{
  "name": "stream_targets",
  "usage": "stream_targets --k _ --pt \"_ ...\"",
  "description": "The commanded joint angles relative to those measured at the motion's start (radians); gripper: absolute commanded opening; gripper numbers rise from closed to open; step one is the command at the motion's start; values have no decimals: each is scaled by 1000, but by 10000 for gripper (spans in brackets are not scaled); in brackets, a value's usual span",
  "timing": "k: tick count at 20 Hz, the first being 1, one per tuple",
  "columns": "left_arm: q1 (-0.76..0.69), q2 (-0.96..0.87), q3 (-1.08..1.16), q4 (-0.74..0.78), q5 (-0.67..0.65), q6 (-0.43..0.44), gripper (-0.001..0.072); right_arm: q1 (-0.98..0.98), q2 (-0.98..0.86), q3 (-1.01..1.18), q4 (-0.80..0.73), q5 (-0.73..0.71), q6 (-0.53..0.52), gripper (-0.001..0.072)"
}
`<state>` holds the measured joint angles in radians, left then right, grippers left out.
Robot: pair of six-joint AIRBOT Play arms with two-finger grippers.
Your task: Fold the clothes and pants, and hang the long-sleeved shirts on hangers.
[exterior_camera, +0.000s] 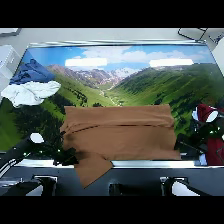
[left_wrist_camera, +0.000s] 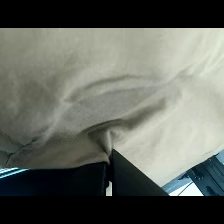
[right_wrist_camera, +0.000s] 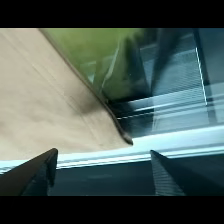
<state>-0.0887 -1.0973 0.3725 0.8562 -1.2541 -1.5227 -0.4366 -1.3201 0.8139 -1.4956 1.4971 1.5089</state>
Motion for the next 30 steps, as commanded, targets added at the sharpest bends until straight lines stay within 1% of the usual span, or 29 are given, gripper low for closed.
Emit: stream_targets --k 1,3,6,7,8,9,10,12,15,16,18,21,24,27,29,30 --pt "-5 2 0 11 6 5 21 0 0 -73 36 -74 -53 676" --pt "-5 2 0 11 6 5 21 0 0 -93 75 -107 -56 672" --pt "-5 2 0 11 6 8 21 0 0 -120 119 -132 -55 529" --pt "-4 2 1 12 6 10 22 0 0 -123 138 -131 -60 439" --pt "-4 3 5 12 6 23 21 0 0 -123 156 -129 -67 322" --pt "-4 4 14 23 6 23 21 0 0 -123 176 -119 -77 116" --pt "-4 8 31 42 5 23 21 0 0 -120 191 -113 -78 41" --pt "-4 15 87 85 -13 23 20 0 1 -98 232 -87 -104 37" --pt "-4 15 233 177 -78 22 19 0 1 12 290 -19 -110 34" --pt "-4 12 285 192 -81 22 18 0 1 58 309 -3 -96 34" --pt "-4 -4 381 202 -60 19 18 0 0 143 341 -23 -46 33" --pt "17 -97 509 212 -34 19 18 0 0 225 352 -117 11 33" --pt "63 -248 675 210 -3 19 18 0 -15 253 385 -277 43 33" --pt "67 -412 885 208 -5 19 18 0 -85 253 480 -379 11 33" --pt "66 -496 1003 209 -6 19 18 6 -133 262 576 -413 -45 33" --pt "66 -527 1048 208 -5 19 18 23 -146 264 594 -433 -74 33"
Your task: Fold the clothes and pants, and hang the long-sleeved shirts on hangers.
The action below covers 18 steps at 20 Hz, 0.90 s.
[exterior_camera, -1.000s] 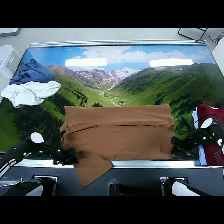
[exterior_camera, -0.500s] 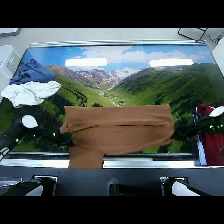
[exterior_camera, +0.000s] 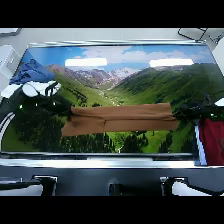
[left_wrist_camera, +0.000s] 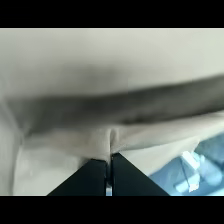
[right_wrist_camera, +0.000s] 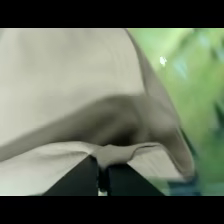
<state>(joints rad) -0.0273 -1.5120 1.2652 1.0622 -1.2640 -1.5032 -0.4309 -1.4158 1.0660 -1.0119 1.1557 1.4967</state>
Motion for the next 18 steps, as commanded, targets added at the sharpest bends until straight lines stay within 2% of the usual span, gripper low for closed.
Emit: stream_targets --k 1,3,5,7,10,11,12,13,14,15,18 --pt "5 -139 191 1 4 -7 18 42 -62 12 101 -121 -62 34" --pt "-1 -177 214 2 -6 -26 18 84 -92 12 79 -190 -55 35" --pt "-2 -219 214 21 -76 -26 19 99 -116 12 77 -241 -23 35" --pt "-2 -261 214 40 -150 -23 19 99 -116 13 97 -259 -24 36" --pt "-2 -277 215 48 -155 -23 21 99 -116 14 105 -229 -27 39" --pt "-2 -275 215 39 -154 -23 45 99 -116 14 107 -220 -13 105" --pt "0 -273 215 34 -160 -23 204 98 -116 18 113 -204 -4 263" --pt "3 -267 215 35 -170 -23 432 95 -115 38 108 -158 -12 449" --pt "12 -255 215 34 -177 -14 552 85 -115 72 82 -97 -18 612" --pt "23 -238 215 34 -177 0 552 69 -115 109 40 -55 -16 686" --pt "56 -166 215 34 -157 14 552 9 -120 156 -126 -20 42 716"
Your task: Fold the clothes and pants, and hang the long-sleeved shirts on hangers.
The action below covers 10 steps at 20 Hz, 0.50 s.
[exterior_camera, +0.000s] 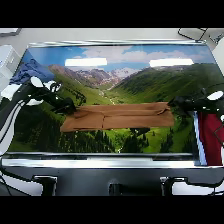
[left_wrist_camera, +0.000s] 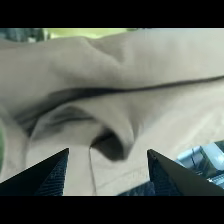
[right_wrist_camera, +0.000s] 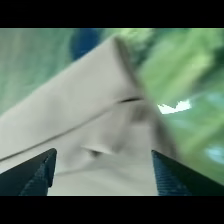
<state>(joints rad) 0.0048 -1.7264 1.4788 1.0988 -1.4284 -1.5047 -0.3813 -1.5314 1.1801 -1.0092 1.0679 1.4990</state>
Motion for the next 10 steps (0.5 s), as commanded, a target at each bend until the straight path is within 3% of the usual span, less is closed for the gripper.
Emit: stream_targets --k 1,6,10 --pt "27 71 1 -2 17 16 552 -51 -19 42 -125 77 42 717" --pt "8 163 1 -5 24 16 550 -31 -126 41 63 77 -16 719" --pt "-13 187 1 -10 24 16 550 -3 -171 41 91 57 -19 716"
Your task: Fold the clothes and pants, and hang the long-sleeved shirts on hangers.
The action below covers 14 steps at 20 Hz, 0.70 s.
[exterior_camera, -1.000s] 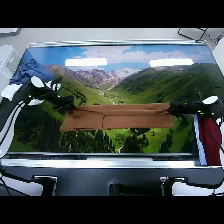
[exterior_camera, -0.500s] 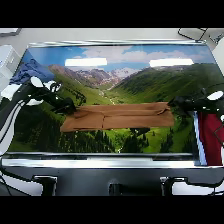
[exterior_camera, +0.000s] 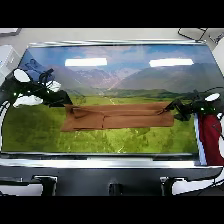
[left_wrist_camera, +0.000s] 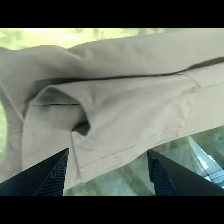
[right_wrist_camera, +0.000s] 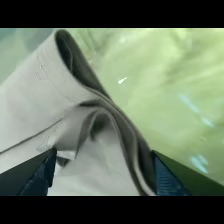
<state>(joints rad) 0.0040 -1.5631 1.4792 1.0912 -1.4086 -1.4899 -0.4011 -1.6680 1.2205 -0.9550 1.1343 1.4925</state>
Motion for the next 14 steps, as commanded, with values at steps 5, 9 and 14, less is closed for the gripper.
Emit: stream_targets --k 5,9,14 --pt "-30 24 0 -45 13 1 548 77 -40 1 40 14 -14 393" --pt "-76 20 0 -56 47 1 434 80 14 3 161 98 -112 33" --pt "-327 -59 -57 -56 338 -32 19 138 276 3 311 181 -105 33"
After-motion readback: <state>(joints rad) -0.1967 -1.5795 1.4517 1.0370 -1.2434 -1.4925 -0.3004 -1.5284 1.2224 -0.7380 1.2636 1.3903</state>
